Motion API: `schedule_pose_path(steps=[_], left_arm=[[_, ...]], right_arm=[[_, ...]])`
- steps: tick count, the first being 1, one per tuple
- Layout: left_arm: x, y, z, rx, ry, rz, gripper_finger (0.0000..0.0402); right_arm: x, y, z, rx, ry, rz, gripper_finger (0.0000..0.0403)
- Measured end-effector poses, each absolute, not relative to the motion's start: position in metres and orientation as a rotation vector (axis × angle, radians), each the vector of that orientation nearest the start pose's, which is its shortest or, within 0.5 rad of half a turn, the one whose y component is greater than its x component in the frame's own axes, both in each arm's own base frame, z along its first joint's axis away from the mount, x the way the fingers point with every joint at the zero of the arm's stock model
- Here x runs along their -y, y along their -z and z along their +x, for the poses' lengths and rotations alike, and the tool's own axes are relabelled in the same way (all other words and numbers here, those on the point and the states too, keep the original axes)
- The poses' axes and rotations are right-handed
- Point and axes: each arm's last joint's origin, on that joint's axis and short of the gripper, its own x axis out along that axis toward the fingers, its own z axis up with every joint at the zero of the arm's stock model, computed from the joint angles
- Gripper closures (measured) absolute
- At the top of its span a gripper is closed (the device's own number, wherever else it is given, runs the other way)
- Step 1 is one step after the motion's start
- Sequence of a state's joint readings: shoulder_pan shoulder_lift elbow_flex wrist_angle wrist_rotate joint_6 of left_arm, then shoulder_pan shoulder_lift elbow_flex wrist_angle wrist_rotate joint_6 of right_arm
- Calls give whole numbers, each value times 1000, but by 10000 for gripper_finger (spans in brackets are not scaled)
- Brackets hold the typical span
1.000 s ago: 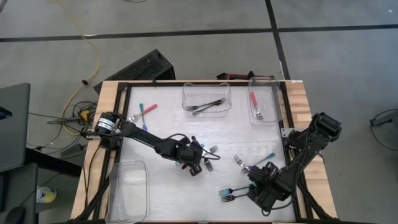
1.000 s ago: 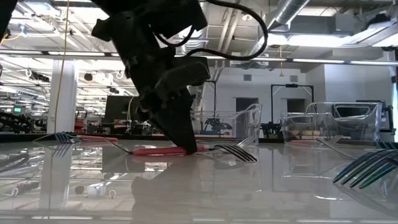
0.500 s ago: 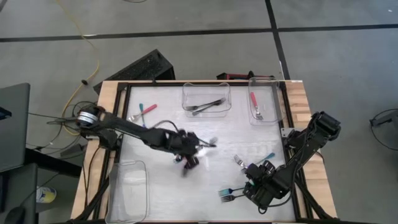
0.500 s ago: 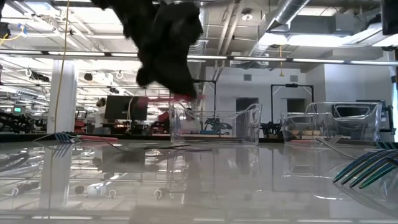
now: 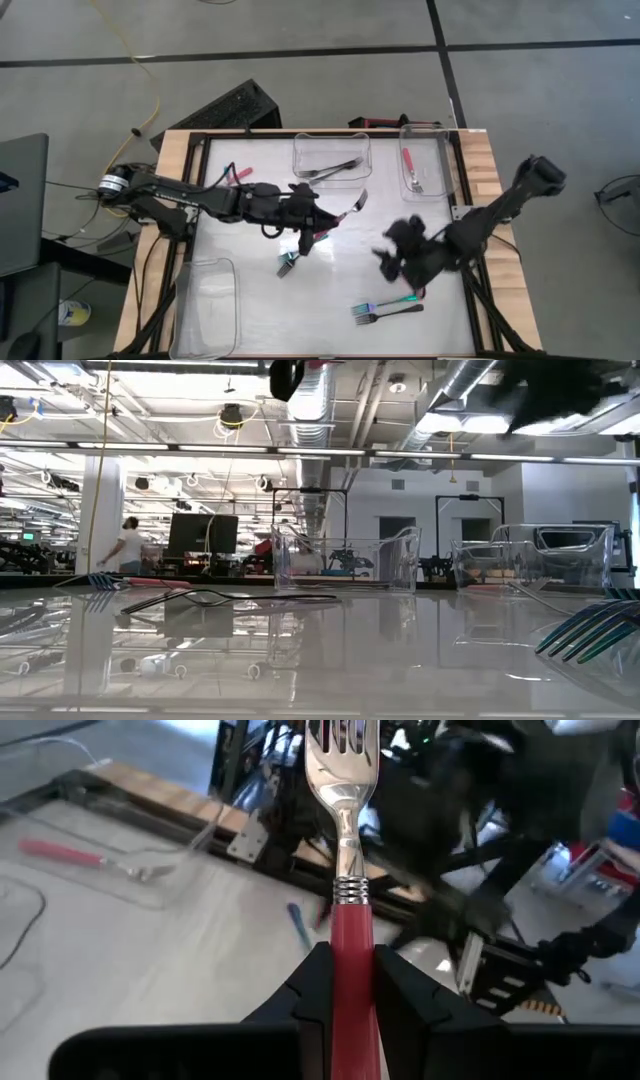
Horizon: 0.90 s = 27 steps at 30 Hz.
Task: Sort silverware by color (type)
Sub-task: Put the center pink fork into the top right transparent bin
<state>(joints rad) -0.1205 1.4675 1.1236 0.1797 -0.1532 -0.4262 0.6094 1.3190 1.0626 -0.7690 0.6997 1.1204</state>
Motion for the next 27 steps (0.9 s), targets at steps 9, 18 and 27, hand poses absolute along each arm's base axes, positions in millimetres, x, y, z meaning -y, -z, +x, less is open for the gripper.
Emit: schedule_pose_path(steps=[9, 18, 27], left_arm=[[32, -316, 336, -167, -271, -473, 370], [32, -316, 336, -162, -279, -480, 369], [32, -315, 336, -174, -288, -471, 369]], right_arm=[[-98, -362, 200, -15, 587, 518, 101], [-74, -366, 236, 58, 645, 486, 101], [-62, -349, 269, 38, 619, 523, 101]])
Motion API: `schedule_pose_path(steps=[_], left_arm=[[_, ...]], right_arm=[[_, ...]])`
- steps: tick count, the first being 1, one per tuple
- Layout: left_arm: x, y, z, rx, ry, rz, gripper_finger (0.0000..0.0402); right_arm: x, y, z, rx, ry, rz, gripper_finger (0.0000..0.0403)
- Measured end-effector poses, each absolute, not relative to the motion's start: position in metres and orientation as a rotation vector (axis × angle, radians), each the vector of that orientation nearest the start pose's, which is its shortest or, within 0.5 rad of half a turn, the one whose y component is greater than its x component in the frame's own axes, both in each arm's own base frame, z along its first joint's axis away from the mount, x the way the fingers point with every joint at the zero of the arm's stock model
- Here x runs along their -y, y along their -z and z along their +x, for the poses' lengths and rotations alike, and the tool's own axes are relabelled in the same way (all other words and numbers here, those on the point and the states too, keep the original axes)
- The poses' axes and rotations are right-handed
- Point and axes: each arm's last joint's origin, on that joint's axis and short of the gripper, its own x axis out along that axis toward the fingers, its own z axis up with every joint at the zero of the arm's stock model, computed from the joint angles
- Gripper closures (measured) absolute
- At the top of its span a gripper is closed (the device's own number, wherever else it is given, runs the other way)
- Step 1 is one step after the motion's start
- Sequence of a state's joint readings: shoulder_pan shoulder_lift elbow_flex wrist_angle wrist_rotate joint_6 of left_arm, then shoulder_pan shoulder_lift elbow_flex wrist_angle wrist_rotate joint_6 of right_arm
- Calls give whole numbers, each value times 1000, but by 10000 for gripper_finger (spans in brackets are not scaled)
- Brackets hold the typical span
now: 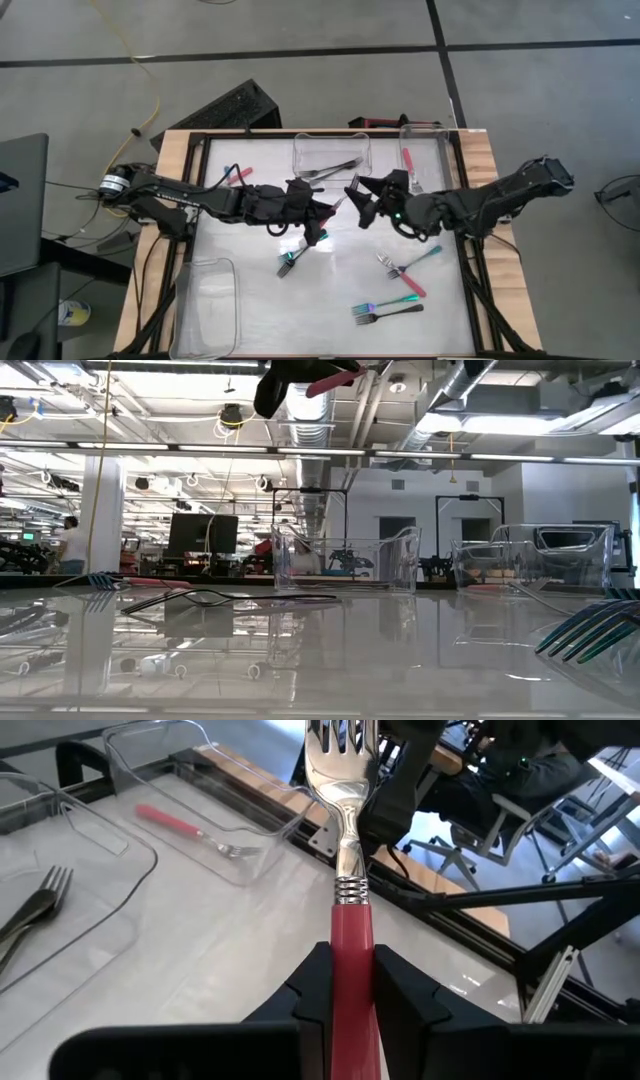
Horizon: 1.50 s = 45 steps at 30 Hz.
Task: Sort silverware by color (type)
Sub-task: Put the center pink fork into the top right transparent bin
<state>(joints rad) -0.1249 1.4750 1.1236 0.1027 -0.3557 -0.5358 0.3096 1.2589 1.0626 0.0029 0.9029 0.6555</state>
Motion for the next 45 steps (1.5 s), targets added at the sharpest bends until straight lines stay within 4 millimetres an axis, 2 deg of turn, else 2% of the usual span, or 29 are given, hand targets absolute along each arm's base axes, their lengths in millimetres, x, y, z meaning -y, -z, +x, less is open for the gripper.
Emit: schedule_pose_path(steps=[5, 8, 11, 15, 16, 20, 23, 27, 31, 35, 39, 42, 45], left_arm=[[32, -315, 336, -175, -294, -470, 369], [32, -315, 336, -175, -308, -467, 369], [31, -315, 336, -174, -312, -467, 369], [31, -315, 336, -174, -310, -450, 367], [32, -315, 336, -175, -307, -443, 364], [32, -313, 335, -210, -303, -399, 341], [32, -307, 332, -285, -300, -385, 317], [31, -307, 316, -397, -315, -421, 283], [32, -306, 299, -513, -329, -479, 263], [42, -306, 293, -537, -340, -487, 259], [50, -304, 293, -528, -363, -487, 258], [53, -303, 292, -523, -369, -511, 258], [56, -303, 292, -522, -369, -533, 258]], right_arm=[[-57, -343, 277, 41, 650, 562, 106], [-54, -340, 277, 24, 667, 559, 134], [-53, -336, 275, -2, 682, 565, 204], [-53, -336, 276, -7, 683, 542, 361], [-53, -337, 276, -15, 683, 516, 377], [-48, -338, 273, -26, 699, 479, 381], [-39, -347, 258, -50, 728, 427, 381], [-14, -354, 214, -173, 827, 343, 381], [24, -352, 159, -338, 1026, 310, 381], [57, -356, 124, -427, 1169, 281, 381], [91, -353, 114, -558, 1231, 254, 381], [120, -339, 111, -727, 1252, 284, 381], [142, -323, 113, -866, 1195, 347, 381]])
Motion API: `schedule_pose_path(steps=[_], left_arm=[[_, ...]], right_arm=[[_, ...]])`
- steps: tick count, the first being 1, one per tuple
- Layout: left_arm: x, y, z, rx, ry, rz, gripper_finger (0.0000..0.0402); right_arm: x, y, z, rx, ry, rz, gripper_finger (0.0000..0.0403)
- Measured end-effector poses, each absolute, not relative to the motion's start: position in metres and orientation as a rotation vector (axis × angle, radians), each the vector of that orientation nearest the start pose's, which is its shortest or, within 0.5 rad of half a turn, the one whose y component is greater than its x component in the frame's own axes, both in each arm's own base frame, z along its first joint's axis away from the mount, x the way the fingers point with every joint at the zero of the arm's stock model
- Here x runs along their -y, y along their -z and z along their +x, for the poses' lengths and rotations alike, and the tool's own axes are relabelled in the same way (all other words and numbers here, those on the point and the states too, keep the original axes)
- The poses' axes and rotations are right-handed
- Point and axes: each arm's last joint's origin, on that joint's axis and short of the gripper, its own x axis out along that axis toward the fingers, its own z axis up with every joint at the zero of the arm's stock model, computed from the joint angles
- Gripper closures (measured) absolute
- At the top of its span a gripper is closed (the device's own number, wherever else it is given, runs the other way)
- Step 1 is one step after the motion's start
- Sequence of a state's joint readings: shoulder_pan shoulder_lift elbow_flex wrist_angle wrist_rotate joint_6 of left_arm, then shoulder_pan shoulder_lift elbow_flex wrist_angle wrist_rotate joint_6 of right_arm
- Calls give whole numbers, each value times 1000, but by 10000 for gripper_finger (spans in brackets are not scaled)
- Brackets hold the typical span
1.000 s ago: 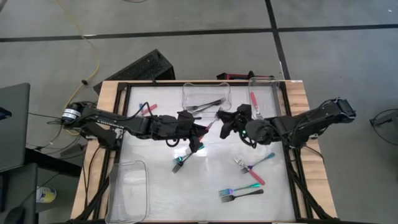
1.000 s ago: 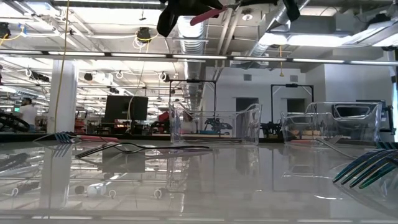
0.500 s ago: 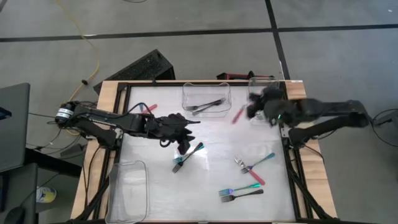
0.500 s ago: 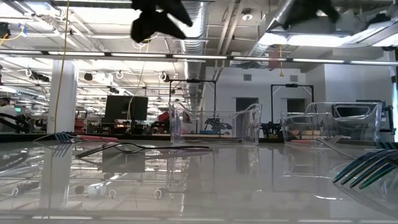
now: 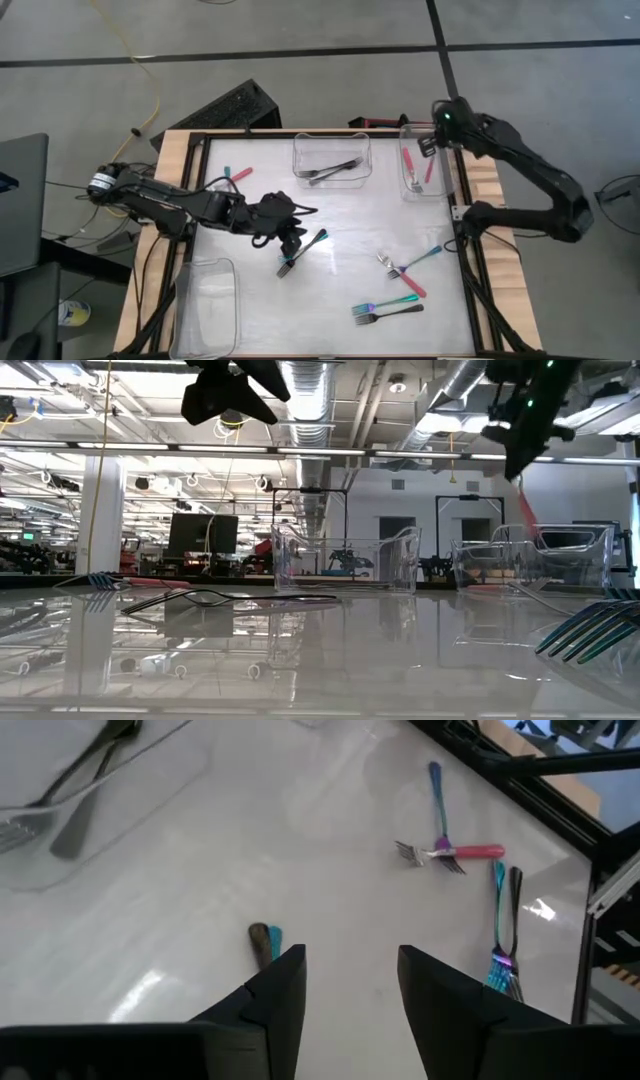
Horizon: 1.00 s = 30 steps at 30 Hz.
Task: Sort silverware by color (type)
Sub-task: Put the center pink fork into the top right transparent bin, then put the bottom left blue fork into the bottom left transparent bin
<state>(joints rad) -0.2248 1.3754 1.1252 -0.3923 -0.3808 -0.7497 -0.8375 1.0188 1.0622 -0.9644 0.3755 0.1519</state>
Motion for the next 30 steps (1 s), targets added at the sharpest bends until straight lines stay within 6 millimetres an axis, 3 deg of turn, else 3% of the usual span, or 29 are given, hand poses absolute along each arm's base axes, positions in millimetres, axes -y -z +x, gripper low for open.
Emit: schedule_pose_path(steps=[3, 10, 22, 25, 30], left_arm=[[59, -303, 291, -522, -362, -547, 258], [65, -303, 289, -527, -354, -551, 258], [73, -302, 287, -539, -330, -526, 258], [75, -301, 286, -553, -326, -513, 258], [77, -299, 283, -587, -320, -467, 258]], right_arm=[[154, -310, 118, -992, 1183, 342, 381], [160, -295, 131, -1131, 1169, 298, 373], [157, -285, 134, -1231, 1171, 347, 173], [148, -289, 134, -1198, 1170, 371, 147], [121, -304, 138, -1037, 1106, 441, 139]])
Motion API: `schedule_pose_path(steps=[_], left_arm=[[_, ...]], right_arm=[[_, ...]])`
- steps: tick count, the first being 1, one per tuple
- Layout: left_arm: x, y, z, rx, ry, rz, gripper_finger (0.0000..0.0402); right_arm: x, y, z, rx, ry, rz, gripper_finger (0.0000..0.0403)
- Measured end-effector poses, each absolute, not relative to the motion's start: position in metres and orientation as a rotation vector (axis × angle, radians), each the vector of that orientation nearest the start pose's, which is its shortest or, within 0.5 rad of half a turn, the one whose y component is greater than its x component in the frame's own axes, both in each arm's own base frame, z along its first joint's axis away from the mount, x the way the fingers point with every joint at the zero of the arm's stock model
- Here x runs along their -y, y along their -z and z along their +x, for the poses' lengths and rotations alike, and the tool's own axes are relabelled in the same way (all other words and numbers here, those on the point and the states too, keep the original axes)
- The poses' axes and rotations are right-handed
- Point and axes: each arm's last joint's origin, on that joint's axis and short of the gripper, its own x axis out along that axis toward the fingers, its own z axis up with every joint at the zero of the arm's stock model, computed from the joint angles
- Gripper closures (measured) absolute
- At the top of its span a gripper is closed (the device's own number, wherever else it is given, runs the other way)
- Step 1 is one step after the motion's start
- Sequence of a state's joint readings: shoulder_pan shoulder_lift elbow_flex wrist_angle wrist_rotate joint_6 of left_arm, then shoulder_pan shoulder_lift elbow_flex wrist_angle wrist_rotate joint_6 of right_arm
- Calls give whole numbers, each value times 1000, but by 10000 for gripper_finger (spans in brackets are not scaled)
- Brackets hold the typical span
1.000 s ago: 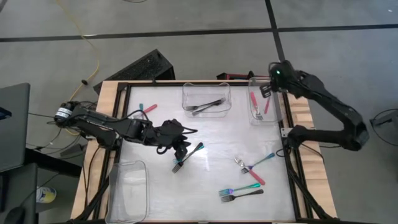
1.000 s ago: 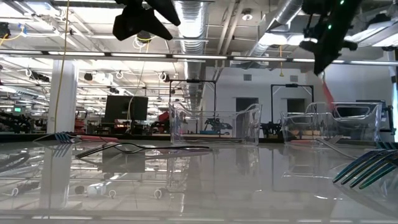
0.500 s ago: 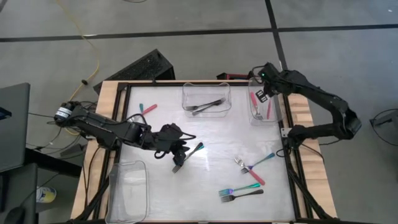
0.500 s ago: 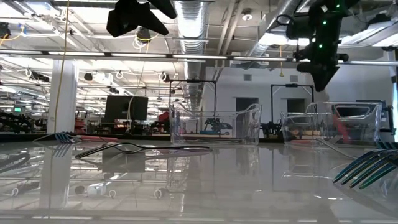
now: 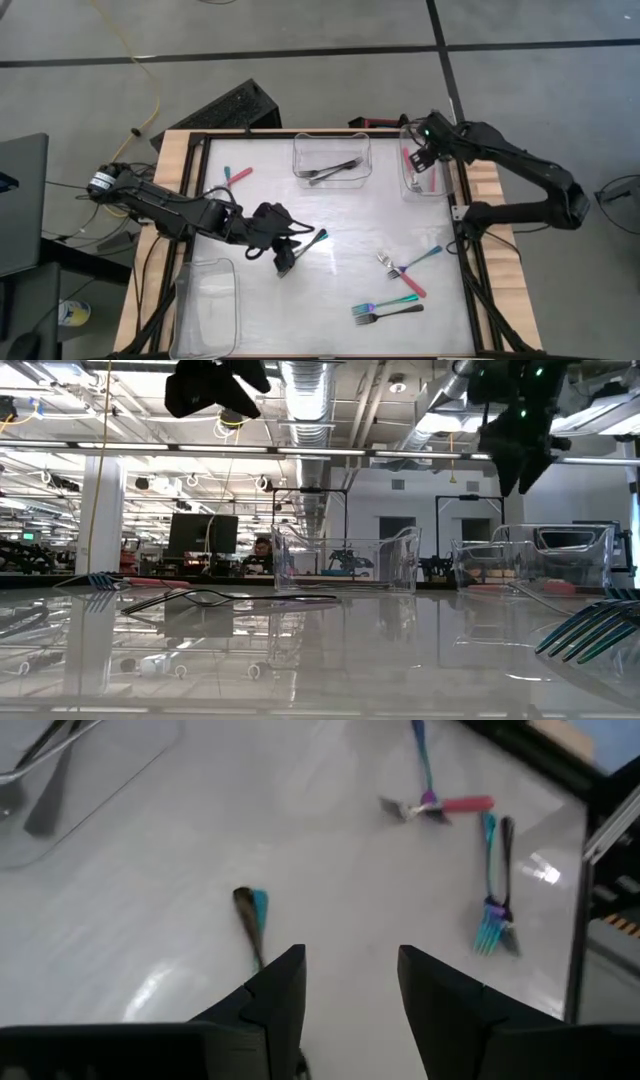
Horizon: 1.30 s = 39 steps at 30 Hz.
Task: Sort silverware by color (type)
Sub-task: Put the bottom left blue fork into the bottom left transparent bin
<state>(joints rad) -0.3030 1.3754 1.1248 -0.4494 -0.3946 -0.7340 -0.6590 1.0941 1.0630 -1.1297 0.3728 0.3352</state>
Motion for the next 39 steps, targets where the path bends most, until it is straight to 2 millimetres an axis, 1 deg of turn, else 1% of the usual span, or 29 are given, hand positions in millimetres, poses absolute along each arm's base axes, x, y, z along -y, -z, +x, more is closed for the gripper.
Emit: schedule_pose_path(steps=[4, 7, 10, 13, 17, 22, 25, 29, 33, 39], left_arm=[[77, -297, 282, -608, -326, -427, 258], [76, -296, 281, -623, -325, -397, 258], [76, -296, 281, -626, -317, -366, 258], [76, -296, 281, -624, -325, -336, 258], [74, -296, 281, -622, -332, -315, 258], [68, -296, 283, -617, -355, -321, 258], [65, -296, 283, -615, -366, -329, 258], [64, -296, 284, -613, -365, -349, 258], [64, -296, 284, -610, -369, -367, 258], [64, -296, 284, -608, -372, -382, 258]], right_arm=[[86, -315, 146, -899, 971, 532, 139], [54, -320, 156, -835, 836, 551, 138], [21, -321, 168, -808, 714, 543, 138], [-11, -318, 180, -793, 620, 493, 138], [-50, -308, 196, -781, 536, 428, 138], [-87, -292, 215, -798, 423, 378, 138], [-103, -282, 224, -811, 383, 361, 138], [-115, -270, 235, -826, 359, 346, 138], [-120, -264, 242, -820, 345, 337, 138], [-124, -259, 245, -883, 274, 300, 138]])
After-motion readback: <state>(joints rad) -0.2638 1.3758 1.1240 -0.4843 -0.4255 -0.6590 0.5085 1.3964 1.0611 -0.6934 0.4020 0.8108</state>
